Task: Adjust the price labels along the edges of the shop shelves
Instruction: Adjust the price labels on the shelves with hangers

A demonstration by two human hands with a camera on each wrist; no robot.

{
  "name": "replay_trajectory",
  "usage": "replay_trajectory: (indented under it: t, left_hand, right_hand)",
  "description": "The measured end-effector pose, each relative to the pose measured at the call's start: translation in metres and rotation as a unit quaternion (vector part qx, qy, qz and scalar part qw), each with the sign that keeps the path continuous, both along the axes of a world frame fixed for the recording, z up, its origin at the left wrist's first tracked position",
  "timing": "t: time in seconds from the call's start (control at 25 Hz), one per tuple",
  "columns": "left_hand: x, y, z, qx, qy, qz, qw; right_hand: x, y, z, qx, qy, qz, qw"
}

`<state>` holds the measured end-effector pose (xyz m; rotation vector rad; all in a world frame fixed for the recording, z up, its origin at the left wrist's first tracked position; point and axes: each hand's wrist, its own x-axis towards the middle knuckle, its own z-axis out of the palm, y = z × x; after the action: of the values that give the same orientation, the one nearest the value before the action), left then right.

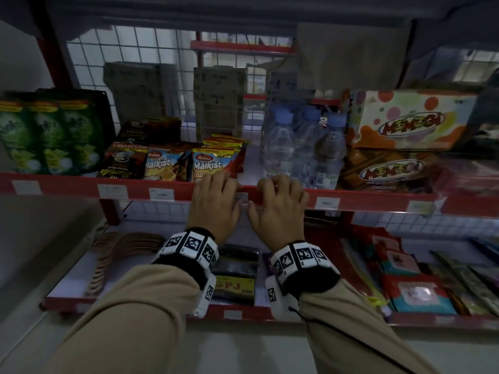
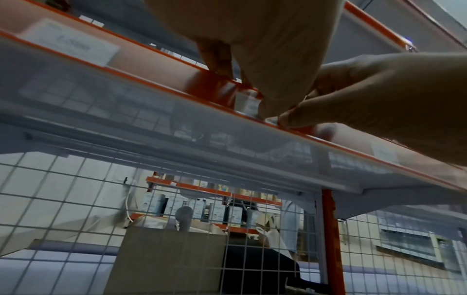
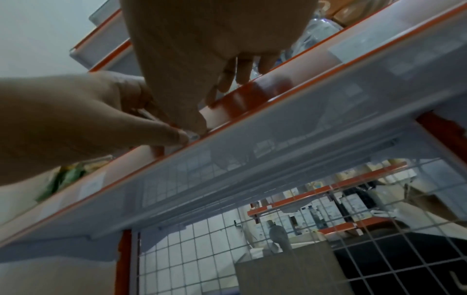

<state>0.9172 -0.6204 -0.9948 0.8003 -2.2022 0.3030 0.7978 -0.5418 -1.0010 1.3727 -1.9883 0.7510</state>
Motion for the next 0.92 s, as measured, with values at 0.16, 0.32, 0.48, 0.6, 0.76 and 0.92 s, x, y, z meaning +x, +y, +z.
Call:
replay_trajectory:
  t: [0.16, 0.32, 0.48, 0.6, 0.76, 0.92]
  left_hand:
    - [0.014, 0.006, 0.000, -0.002, -0.042, -0.007, 0.999]
    - [0.022, 0.012, 0.006, 0.003, -0.095, 0.050, 0.994]
    - [0.025, 0.010, 0.011, 0.002, -0.110, 0.051, 0.993]
    - [0.028, 0.006, 0.009, 0.012, -0.095, 0.016, 0.995]
    - [0.030, 0.000, 0.003, 0.009, -0.085, -0.006, 0.996]
    - [0.030, -0.005, -0.004, 0.013, -0.042, -0.029, 0.999]
  right_hand:
    - [0.000, 0.002, 0.006, 0.023, -0.007, 0.006, 1.000]
    - [-0.001, 0.002, 0.011, 0.027, -0.017, 0.028, 0.999]
    - [0.002, -0.004, 0.014, 0.022, -0.002, 0.055, 0.998]
    - [0.007, -0.010, 0.014, 0.029, 0.009, 0.089, 0.996]
    - [0.007, -0.012, 0.015, 0.017, 0.013, 0.139, 0.990]
    - [0.007, -0.010, 0.021, 0.034, 0.003, 0.153, 0.988]
